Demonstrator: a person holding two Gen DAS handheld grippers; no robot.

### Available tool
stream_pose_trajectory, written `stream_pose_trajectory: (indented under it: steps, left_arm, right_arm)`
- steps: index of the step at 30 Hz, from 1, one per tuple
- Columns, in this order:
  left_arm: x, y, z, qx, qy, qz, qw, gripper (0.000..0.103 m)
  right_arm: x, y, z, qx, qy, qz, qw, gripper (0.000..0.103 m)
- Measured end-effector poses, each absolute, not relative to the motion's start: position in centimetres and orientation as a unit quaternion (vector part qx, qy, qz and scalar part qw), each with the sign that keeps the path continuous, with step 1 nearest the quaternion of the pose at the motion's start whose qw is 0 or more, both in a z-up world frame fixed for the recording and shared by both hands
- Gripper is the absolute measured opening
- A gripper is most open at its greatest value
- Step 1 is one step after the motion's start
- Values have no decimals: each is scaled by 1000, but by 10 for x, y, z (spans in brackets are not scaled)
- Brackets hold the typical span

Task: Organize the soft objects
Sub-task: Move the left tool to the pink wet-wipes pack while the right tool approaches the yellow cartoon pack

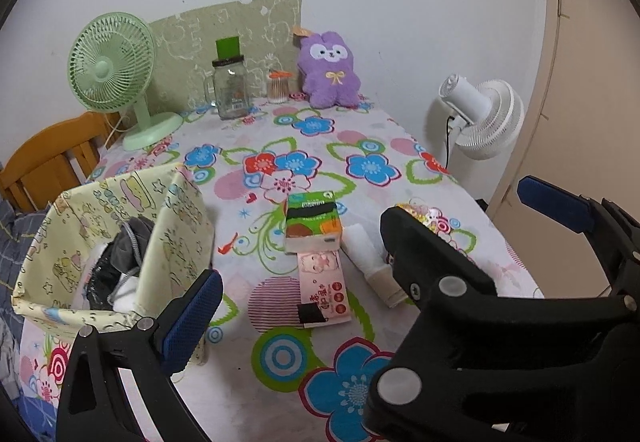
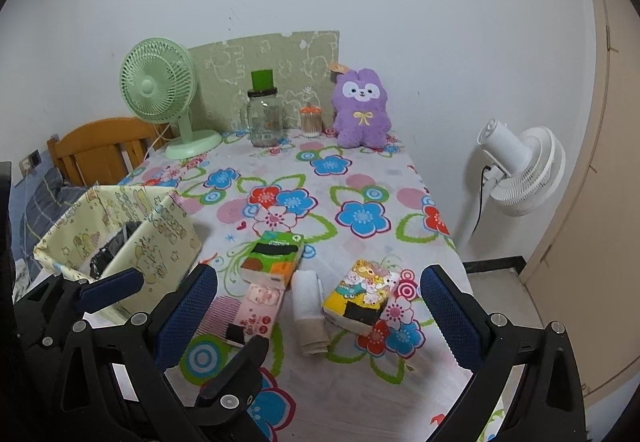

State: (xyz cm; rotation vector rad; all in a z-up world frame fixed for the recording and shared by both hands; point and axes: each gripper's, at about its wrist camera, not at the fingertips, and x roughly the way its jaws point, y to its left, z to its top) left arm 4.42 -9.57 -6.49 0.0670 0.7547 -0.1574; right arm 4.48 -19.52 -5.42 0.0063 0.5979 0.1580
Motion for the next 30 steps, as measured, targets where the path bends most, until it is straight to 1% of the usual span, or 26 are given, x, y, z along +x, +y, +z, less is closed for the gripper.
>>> stream_pose_trajectory:
  steps: [6,8,11,17,24,26,30]
  left_arm:
    - [55,-96,-81,32,390,-73,917,101]
    - [57,-96,-86,30,396,-70,915,98]
    - [63,-95,-94,29,407,-67,910,96]
    - [73,-95,-105,29,420,-64,905,95]
    - [84,-97,-115,28,432,-63,899,88]
    - [87,-98,-119,29,435,-64,898,84]
    - [95,-99,-127,27,446,-62,893,80]
  right_arm:
    - [52,-197,-69,6,309,75,948,102]
    - [54,-198,-74,8,314,74,946,102]
    - [59,-200,-81,12,321,72,944,102]
    - [68,-201,-93,15,336,71,939,100]
    - [79,-205,-102,18,349,67,934,98]
    - [83,-206,-106,20,353,66,933,98]
    - [90,-207,-114,20,361,63,930,98]
